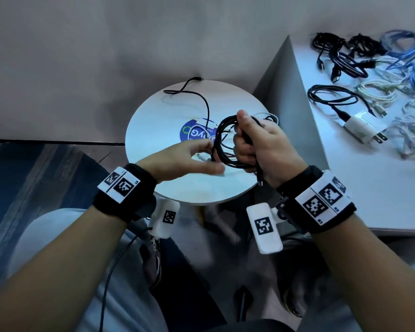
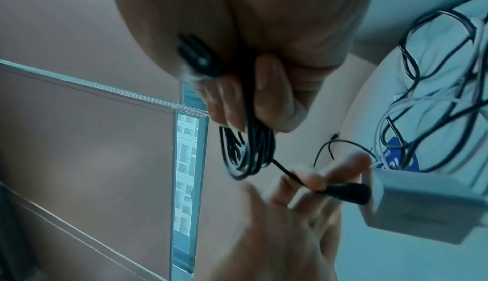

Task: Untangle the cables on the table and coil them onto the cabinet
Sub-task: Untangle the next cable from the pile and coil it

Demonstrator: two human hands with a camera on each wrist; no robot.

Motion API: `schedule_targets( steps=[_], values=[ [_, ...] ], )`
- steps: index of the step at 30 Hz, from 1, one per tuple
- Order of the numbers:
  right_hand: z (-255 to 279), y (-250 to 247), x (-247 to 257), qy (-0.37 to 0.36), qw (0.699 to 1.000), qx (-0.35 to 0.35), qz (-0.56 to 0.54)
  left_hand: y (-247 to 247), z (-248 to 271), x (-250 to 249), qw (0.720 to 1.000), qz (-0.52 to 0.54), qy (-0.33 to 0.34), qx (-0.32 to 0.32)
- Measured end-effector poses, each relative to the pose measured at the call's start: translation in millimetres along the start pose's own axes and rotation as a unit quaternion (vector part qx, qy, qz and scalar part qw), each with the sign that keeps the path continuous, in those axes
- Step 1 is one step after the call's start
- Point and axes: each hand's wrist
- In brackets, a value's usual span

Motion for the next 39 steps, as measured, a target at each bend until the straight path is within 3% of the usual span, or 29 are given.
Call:
schedule_targets(
  steps=[3, 5, 8, 11, 14, 20, 23, 29, 39],
  values=[
    [-0.2, -6.0, -1.0, 0.003, 0.999, 0.001, 0.049, -4.8, -0.9, 6.3, 0.993, -0.115, -0.02, -0.021],
    [-2.4, -9.7, -4.0, 0.011, 0.997, -0.011, 0.069, -7.4, -1.4, 5.2, 0.994, -0.098, -0.021, -0.046],
    [-7.2, -12.7, -7.8, -0.012, 0.992, -0.04, 0.118, -17.6, 0.5, -0.4, 0.994, 0.068, 0.011, -0.091],
    [-7.7, -11.1, -13.9, -0.023, 0.961, -0.069, 0.266, -19.4, 0.4, -7.3, 0.947, 0.303, 0.051, -0.097],
    [-6.1, 2.7, -20.4, -0.003, 0.975, -0.048, 0.216, -11.4, -1.5, -10.2, 0.913, 0.382, 0.08, -0.118],
    [-3.8, 12.1, -15.0, 0.082, 0.996, -0.042, 0.001, -0.7, -1.0, -13.3, 0.947, 0.191, 0.154, -0.206],
    [-2.2, 13.3, -12.1, 0.083, 0.996, -0.026, -0.035, -2.8, 0.5, -15.6, 0.946, 0.18, 0.165, -0.212],
    [-5.0, 13.4, -18.2, 0.08, 0.996, -0.026, -0.017, -2.3, 2.8, -12.9, 0.967, 0.188, 0.109, -0.135],
    [-3.7, 6.9, -19.8, 0.105, 0.994, 0.036, 0.023, -10.9, 6.0, -18.2, 0.978, 0.169, 0.074, -0.095]
  ],
)
Point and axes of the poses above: each hand's wrist, its own z-axis away from the middle knuckle, its own y-axis out of the palm, x = y × z, and after that the axes turned 7 degrees about z, right-handed
